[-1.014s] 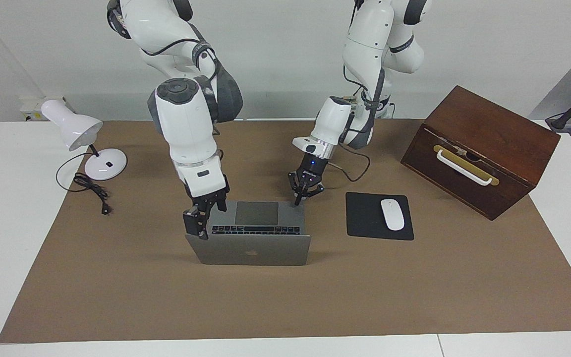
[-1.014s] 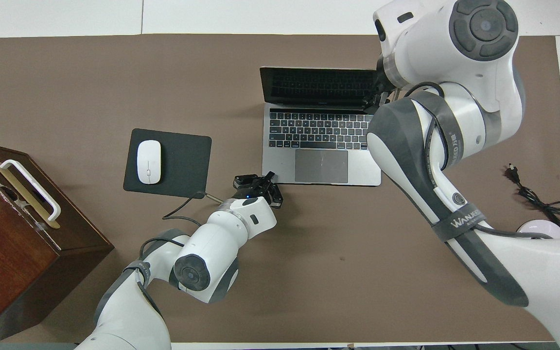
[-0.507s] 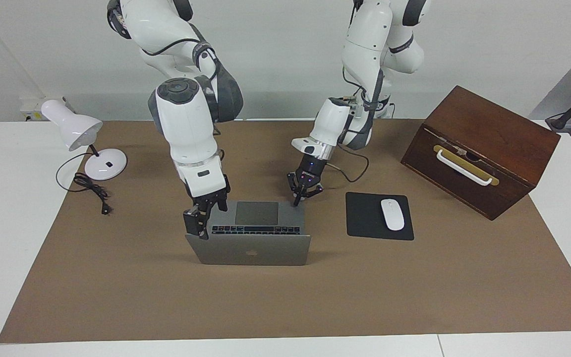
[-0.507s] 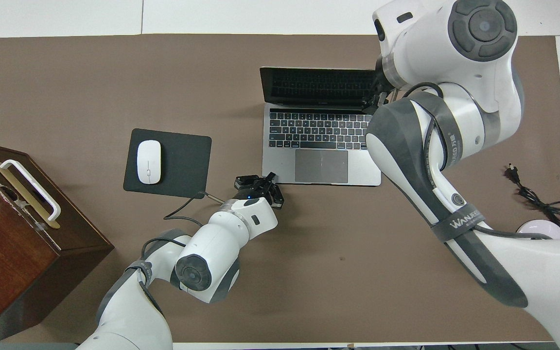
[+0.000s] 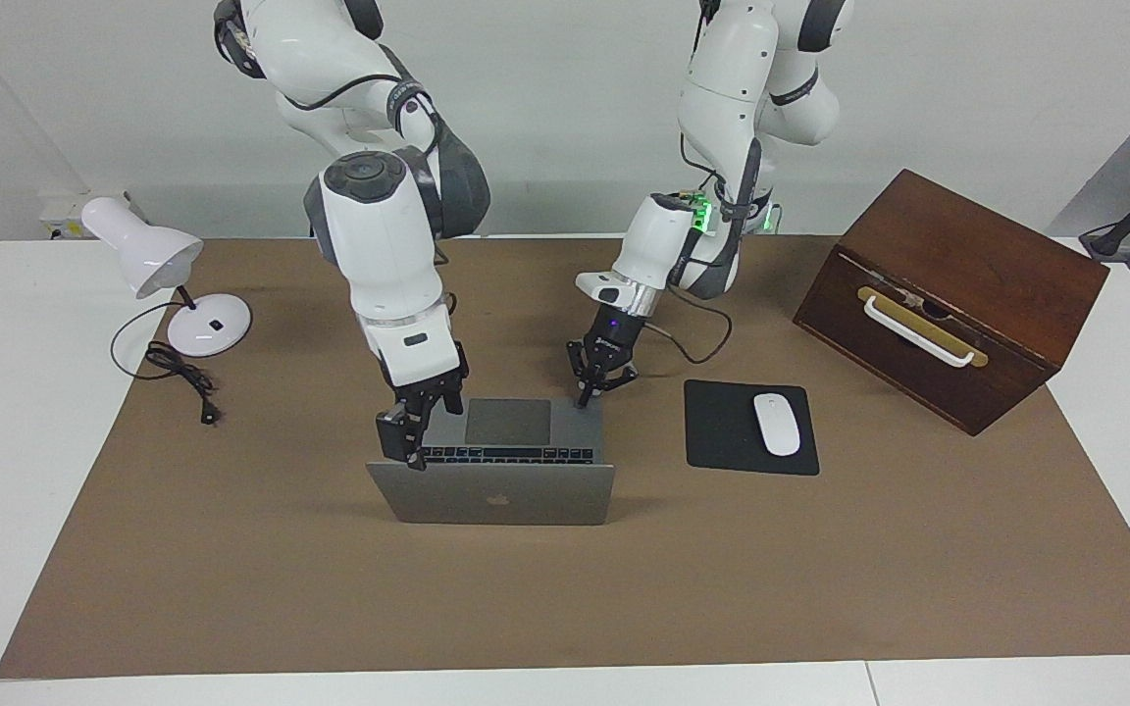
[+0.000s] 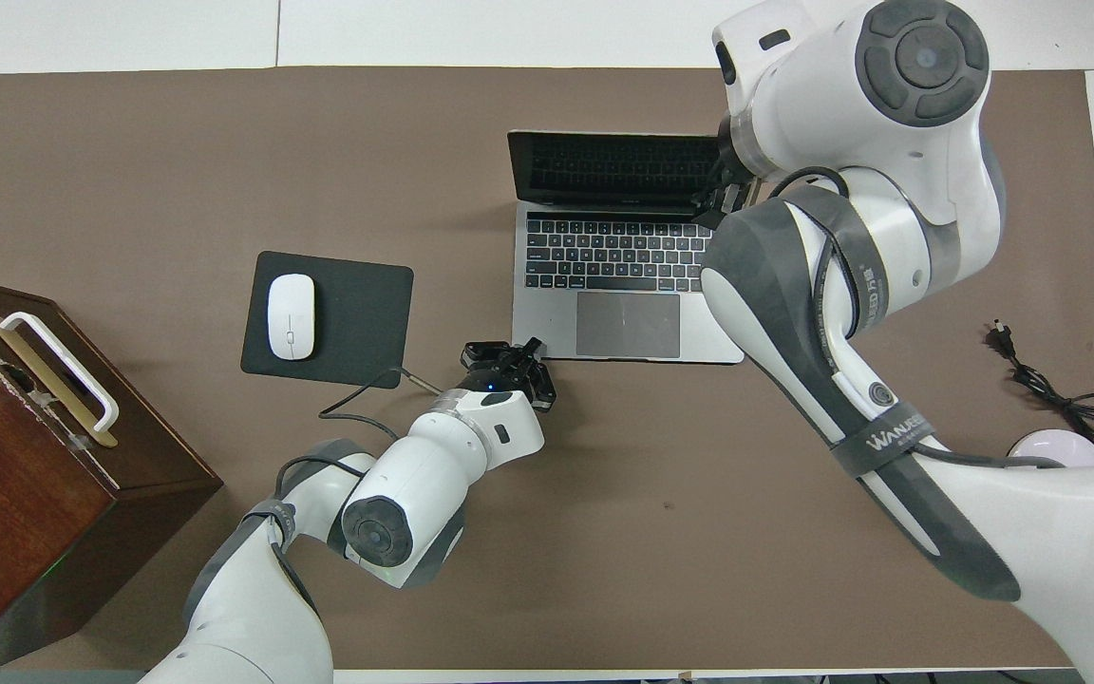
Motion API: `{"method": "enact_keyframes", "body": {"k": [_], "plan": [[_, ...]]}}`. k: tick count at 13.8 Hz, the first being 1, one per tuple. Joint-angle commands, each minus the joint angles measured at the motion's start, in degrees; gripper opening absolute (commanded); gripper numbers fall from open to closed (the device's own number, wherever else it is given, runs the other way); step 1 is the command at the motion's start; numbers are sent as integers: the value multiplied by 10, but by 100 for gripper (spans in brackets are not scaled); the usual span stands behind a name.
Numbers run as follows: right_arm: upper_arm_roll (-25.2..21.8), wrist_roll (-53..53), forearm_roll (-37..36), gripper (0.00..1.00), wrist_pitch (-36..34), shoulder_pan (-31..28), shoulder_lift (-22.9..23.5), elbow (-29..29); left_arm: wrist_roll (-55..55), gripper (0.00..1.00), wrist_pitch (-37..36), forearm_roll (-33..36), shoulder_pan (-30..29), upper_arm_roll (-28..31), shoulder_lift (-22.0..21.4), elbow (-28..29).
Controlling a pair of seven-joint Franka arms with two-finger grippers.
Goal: Close laptop with both arms
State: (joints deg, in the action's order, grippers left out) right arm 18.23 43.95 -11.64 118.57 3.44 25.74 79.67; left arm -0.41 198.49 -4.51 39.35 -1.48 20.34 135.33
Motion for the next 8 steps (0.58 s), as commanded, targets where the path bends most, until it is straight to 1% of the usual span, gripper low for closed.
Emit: {"method": "enact_keyframes", "body": {"k": [1,8], "plan": [[9,-6,-13,100,23,-5,19,0,1,0,17,31,-12,0,27,-9],[20,-4,-7,100,23,-6,26,5,1,0,16,54,-16,1,30,-5]]}}
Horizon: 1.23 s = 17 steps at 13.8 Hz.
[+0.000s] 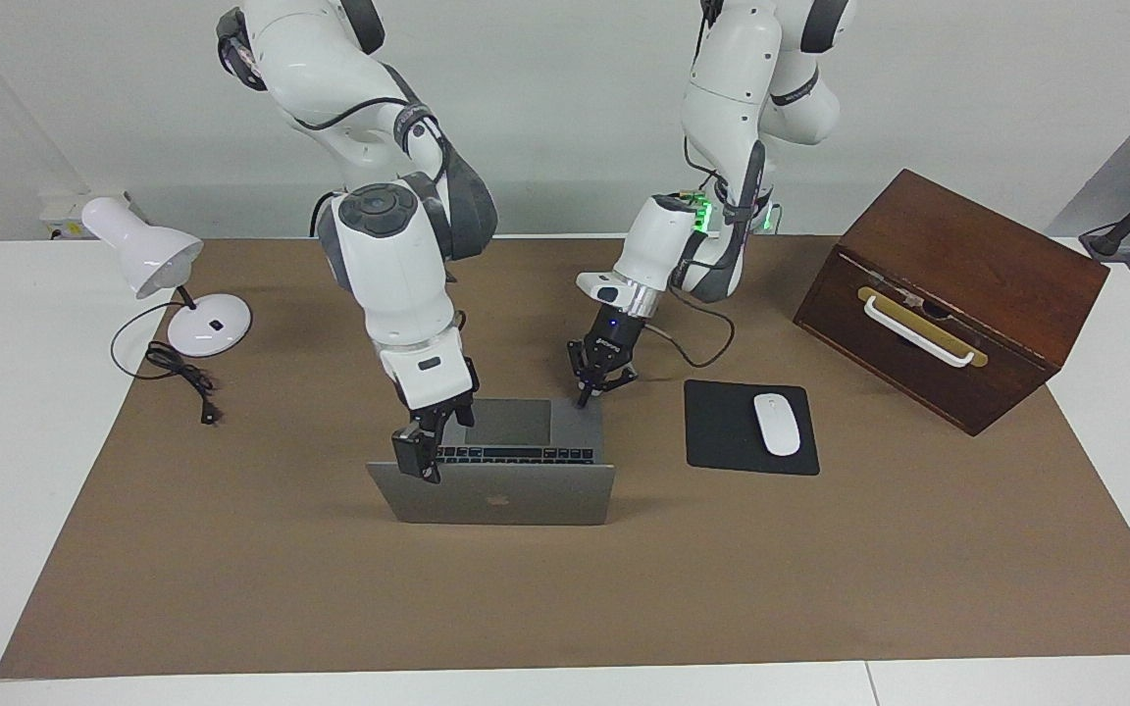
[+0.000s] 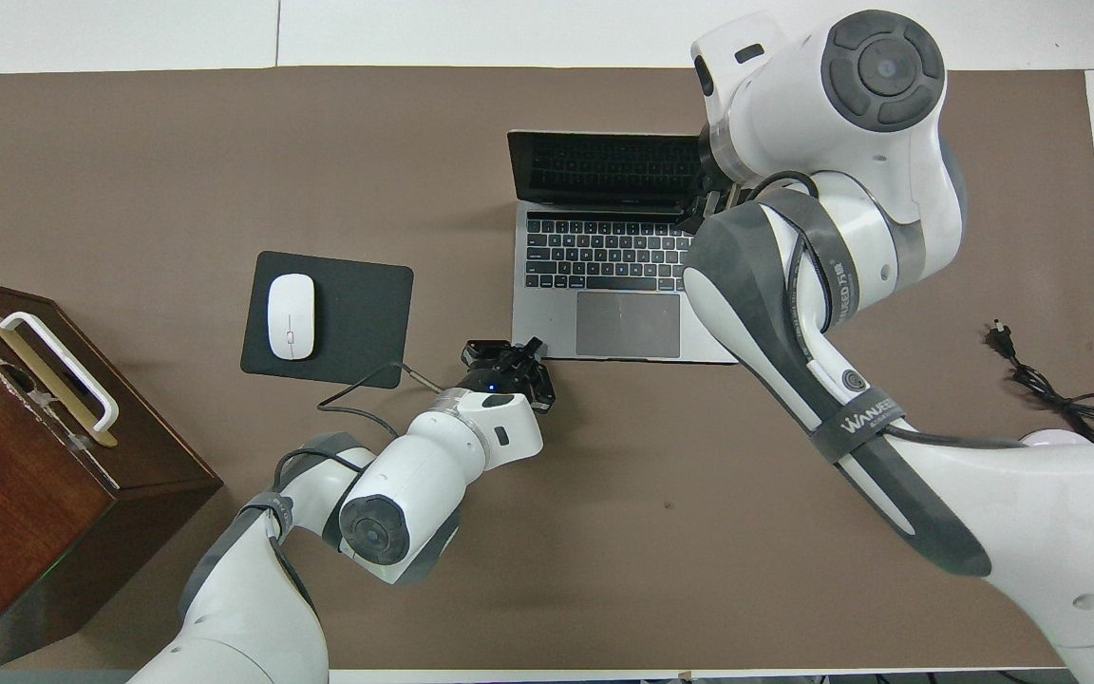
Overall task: Close laptop with both arms
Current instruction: 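Push the laptop screen down toward the keyboard with the right gripper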
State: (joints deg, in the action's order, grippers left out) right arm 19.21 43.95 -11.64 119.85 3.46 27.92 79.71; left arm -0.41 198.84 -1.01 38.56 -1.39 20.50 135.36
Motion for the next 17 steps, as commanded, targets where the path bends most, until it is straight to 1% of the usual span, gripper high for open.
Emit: {"method": "enact_keyframes", "body": {"k": [1,5,7,9,12,15,17], "plan": [[16,-4,-4,100,10,-7,6,10,1,0,13,22,-9,1,29,-3],[30,-11,6,100,18,-7,2,38,2,0,13,26,-9,2,33,-3],[34,-12,7,100,15,-7,1,40,2,0,13,46,-17,1,36,-3],[43,-12,9,100,8,-7,1,41,2,0,13,47,-21,1,38,-3],[44,-20,56,100,6,-10,-4,55,2,0,13,55,-22,1,39,-3],[45,-36,60,100,6,-10,-10,69,2,0,13,55,-22,1,40,-3],[56,-51,68,100,5,-13,-14,78,2,0,13,55,-22,1,40,-3]]}}
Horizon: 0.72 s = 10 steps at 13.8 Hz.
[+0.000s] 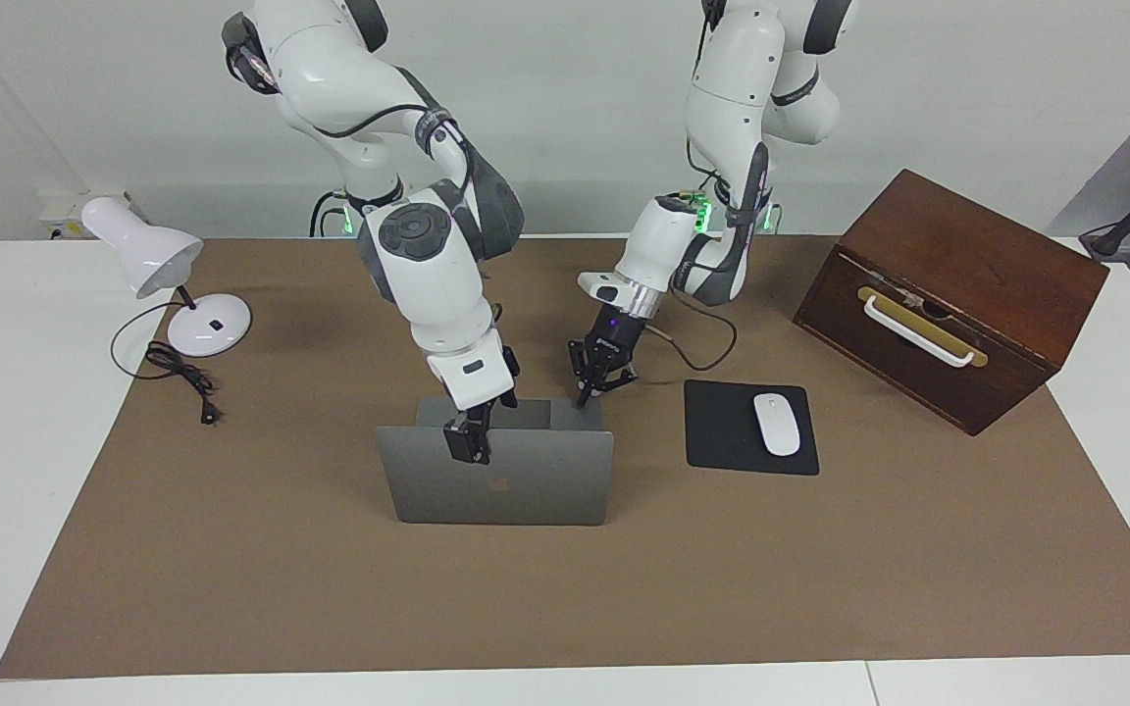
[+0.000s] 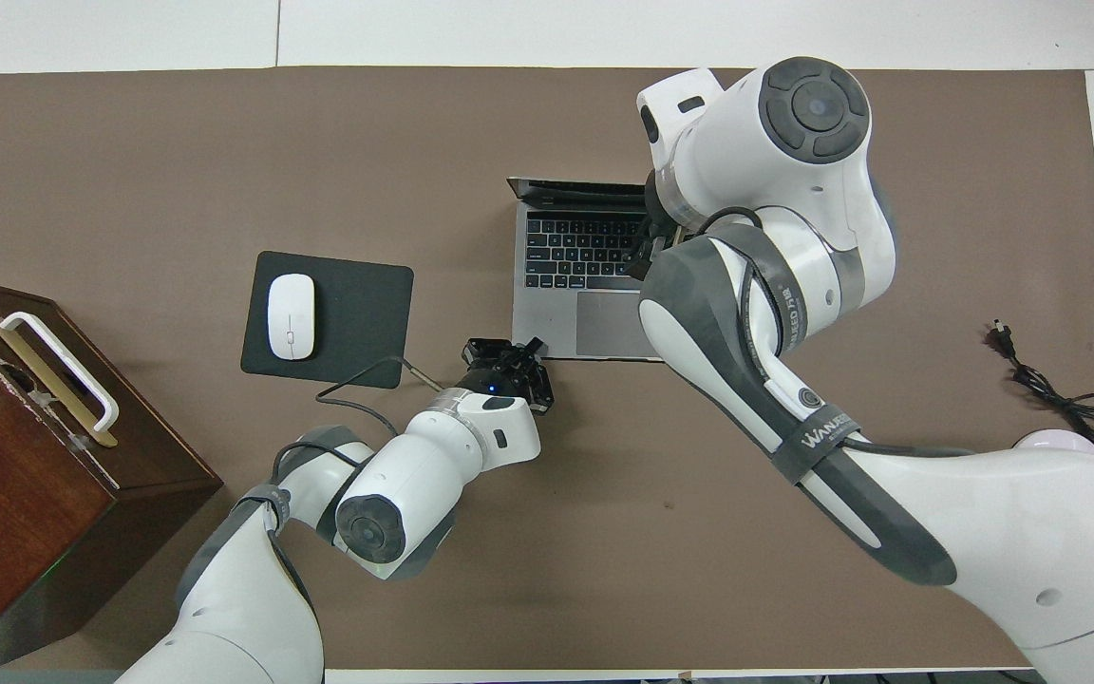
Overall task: Close laptop with both arms
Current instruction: 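Push the laptop screen down toward the keyboard with the right gripper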
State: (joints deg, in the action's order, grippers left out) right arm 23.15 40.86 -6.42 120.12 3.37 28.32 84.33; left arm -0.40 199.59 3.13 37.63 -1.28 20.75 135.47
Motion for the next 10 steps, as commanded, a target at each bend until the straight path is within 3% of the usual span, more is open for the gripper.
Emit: {"method": "enact_keyframes", "body": {"k": [1,10], "plan": [[16,-23,38,100,-5,-13,-19,36,2,0,5,14,-12,1,38,-4],[17,-33,57,100,-17,-17,-31,64,2,0,5,14,-12,0,38,-4]]}}
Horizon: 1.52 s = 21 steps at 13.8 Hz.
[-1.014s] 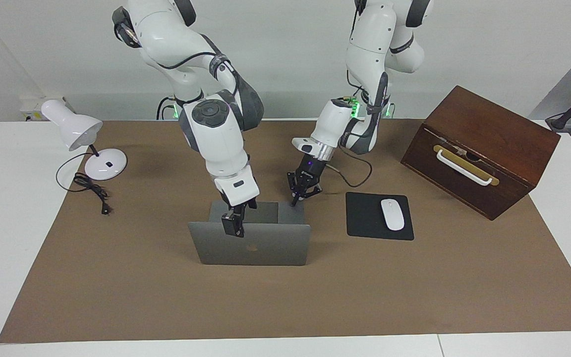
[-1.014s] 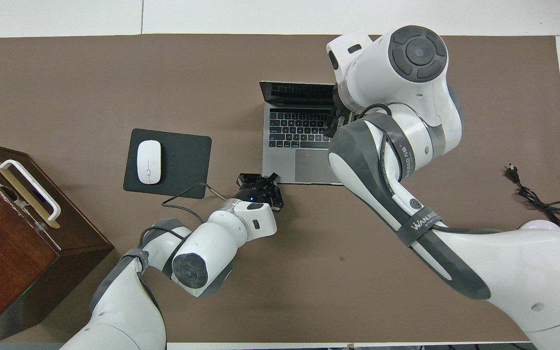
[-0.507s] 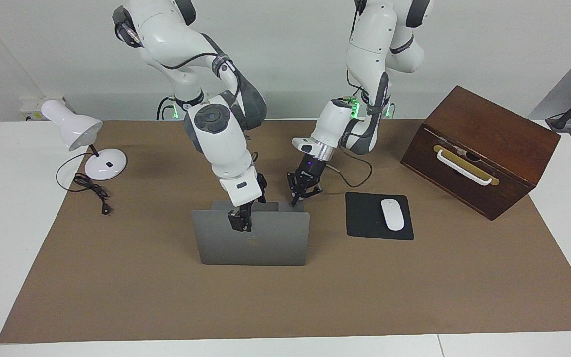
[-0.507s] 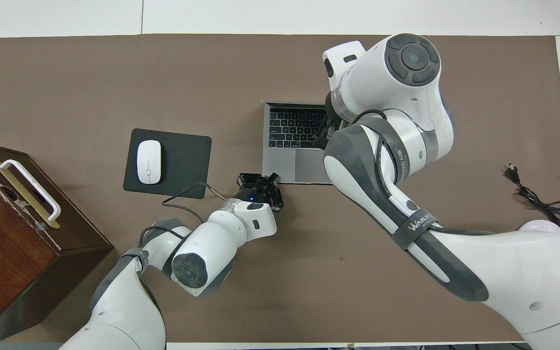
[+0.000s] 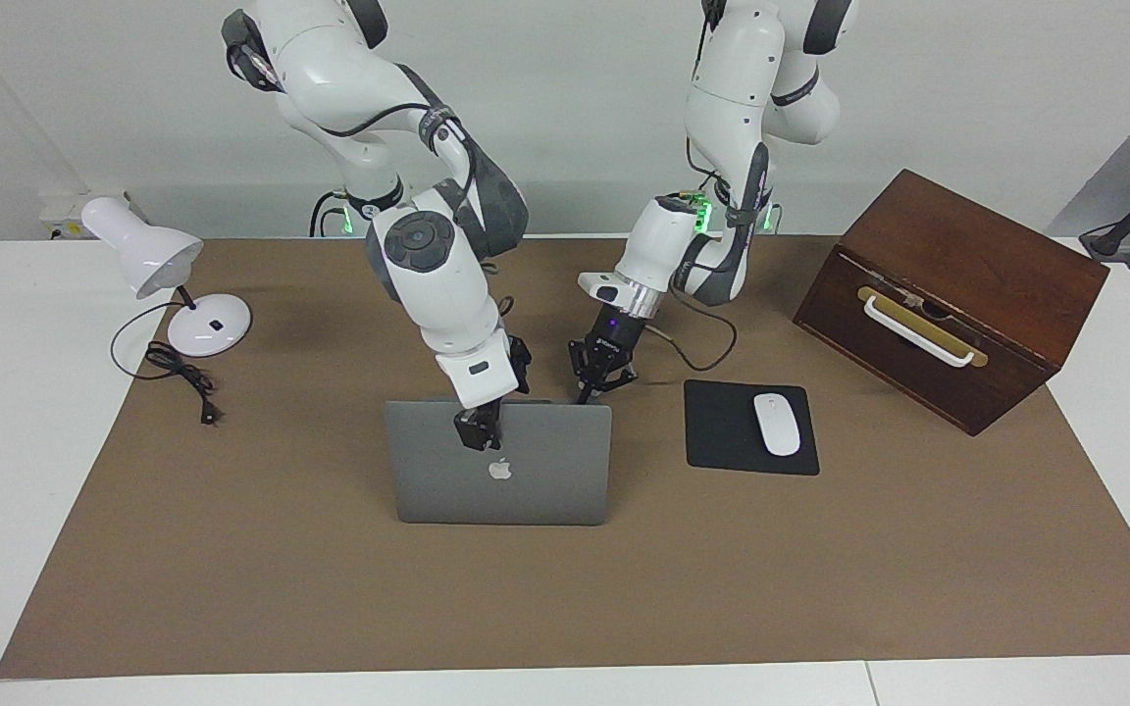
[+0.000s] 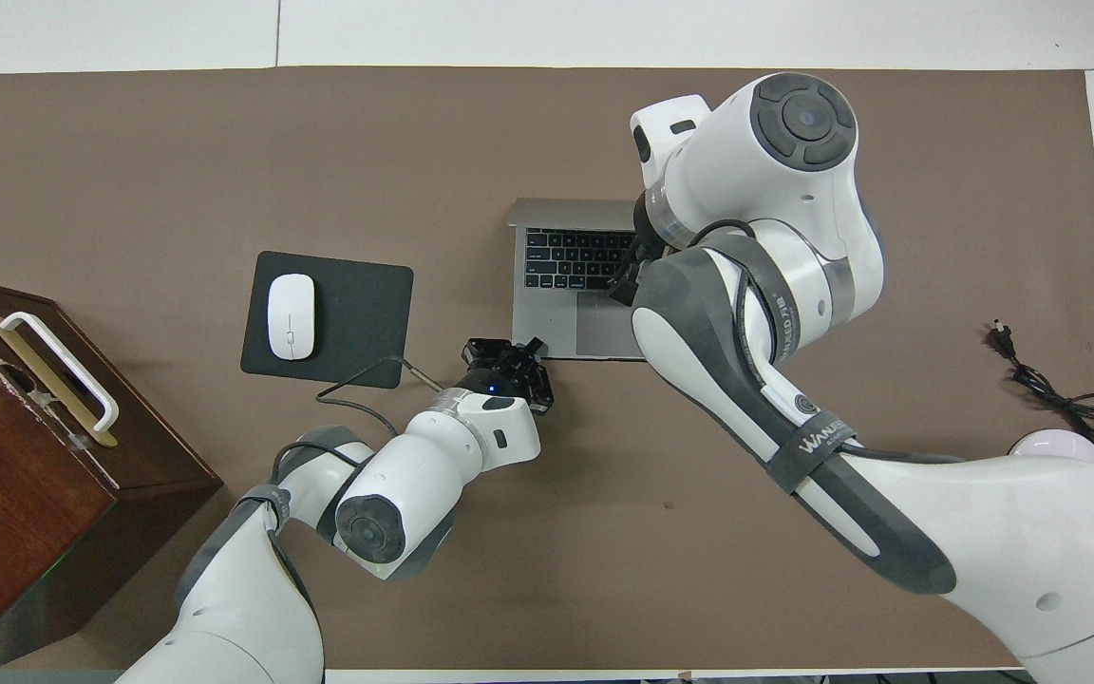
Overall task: Close laptop with both arms
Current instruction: 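Push the laptop screen down toward the keyboard with the right gripper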
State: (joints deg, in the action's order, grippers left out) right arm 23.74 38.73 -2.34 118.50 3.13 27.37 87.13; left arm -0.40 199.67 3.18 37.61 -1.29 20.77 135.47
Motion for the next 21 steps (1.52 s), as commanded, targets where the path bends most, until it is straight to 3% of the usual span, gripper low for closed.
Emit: {"method": "enact_keyframes", "body": {"k": [1,21], "plan": [[11,-13,17,100,1,-15,-21,38,2,0,5,14,-12,0,37,-4],[12,-67,37,100,61,-13,-16,115,2,0,5,39,-27,1,38,-4]]}}
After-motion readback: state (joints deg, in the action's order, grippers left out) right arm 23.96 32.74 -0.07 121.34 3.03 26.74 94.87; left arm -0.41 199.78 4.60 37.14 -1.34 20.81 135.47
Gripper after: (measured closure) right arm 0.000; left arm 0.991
